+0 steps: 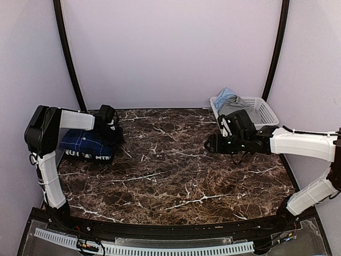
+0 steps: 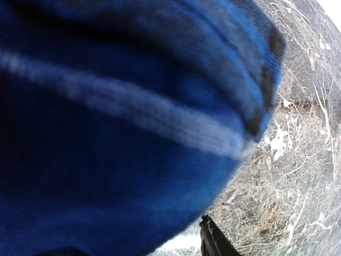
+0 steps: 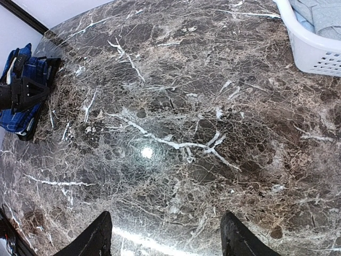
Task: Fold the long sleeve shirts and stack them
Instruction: Move the square-folded shirt to the corner of the board, then reset both arms
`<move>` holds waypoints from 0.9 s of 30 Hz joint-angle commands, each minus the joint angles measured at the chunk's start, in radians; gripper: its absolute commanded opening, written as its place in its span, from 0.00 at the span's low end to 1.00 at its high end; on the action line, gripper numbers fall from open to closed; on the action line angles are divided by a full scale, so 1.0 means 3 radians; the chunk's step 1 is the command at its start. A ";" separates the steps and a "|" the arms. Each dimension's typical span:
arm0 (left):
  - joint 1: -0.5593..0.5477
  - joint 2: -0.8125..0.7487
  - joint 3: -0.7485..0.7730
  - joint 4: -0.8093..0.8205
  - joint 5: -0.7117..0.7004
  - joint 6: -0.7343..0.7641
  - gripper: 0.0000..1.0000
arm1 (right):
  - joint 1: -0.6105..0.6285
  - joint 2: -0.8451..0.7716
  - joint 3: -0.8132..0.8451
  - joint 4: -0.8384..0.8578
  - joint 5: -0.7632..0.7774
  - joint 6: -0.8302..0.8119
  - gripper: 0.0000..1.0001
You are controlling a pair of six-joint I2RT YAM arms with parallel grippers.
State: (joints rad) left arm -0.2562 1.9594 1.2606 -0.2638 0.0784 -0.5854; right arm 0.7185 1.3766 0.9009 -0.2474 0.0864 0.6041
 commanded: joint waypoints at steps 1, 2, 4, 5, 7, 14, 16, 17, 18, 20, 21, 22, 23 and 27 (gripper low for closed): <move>0.0036 -0.0228 -0.0046 -0.0142 0.0166 0.0100 0.38 | -0.0012 0.0013 0.0075 0.0017 0.0037 -0.0008 0.66; 0.0036 -0.0240 -0.0048 -0.0103 0.0213 0.0104 0.38 | -0.0012 0.0013 0.0087 0.0009 0.0047 -0.0013 0.66; 0.0025 -0.0292 -0.0054 -0.0055 0.0344 0.0112 0.39 | -0.0012 0.0004 0.0098 0.0006 0.0058 -0.0013 0.67; 0.0020 -0.0338 -0.0055 -0.0028 0.0414 0.0129 0.39 | -0.0015 0.0000 0.0098 0.0007 0.0064 -0.0013 0.67; -0.0012 -0.0418 -0.0039 -0.0005 0.0483 0.0166 0.42 | -0.0012 -0.0007 0.0110 0.0012 0.0070 -0.0016 0.67; -0.0305 -0.0833 0.0012 0.0074 0.0537 0.0345 0.61 | -0.0012 -0.0068 0.0139 0.0033 0.0134 -0.0042 0.71; -0.0423 -0.0942 0.0027 0.0076 0.0486 0.0399 0.67 | -0.0015 -0.0120 0.0133 0.0067 0.0147 -0.0037 0.72; -0.0462 -0.0973 0.0029 0.0078 0.0447 0.0436 0.70 | -0.0014 -0.0148 0.0136 0.0079 0.0154 -0.0035 0.73; -0.0542 -0.1041 0.0031 0.0075 0.0425 0.0452 0.72 | -0.0012 -0.0181 0.0133 0.0090 0.0159 -0.0035 0.74; -0.0657 -0.1141 0.0016 0.0076 0.0350 0.0487 0.75 | -0.0012 -0.0259 0.0134 0.0111 0.0175 -0.0042 0.76; -0.0686 -0.1177 0.0003 0.0092 0.0325 0.0493 0.76 | -0.0012 -0.0298 0.0132 0.0119 0.0188 -0.0045 0.77; -0.0739 -0.1258 -0.0035 0.0105 0.0311 0.0494 0.76 | -0.0015 -0.0337 0.0132 0.0123 0.0207 -0.0050 0.78; -0.0786 -0.1295 -0.0055 0.0130 0.0306 0.0486 0.77 | -0.0013 -0.0380 0.0129 0.0139 0.0227 -0.0061 0.78; -0.0917 -0.1534 -0.0199 0.0185 0.0280 0.0506 0.86 | -0.0012 -0.0595 0.0068 0.0215 0.0327 -0.0090 0.94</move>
State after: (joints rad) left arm -0.5060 1.5887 1.2453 -0.2310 0.1886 -0.4583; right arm 0.7181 1.2629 0.9176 -0.2413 0.1375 0.5919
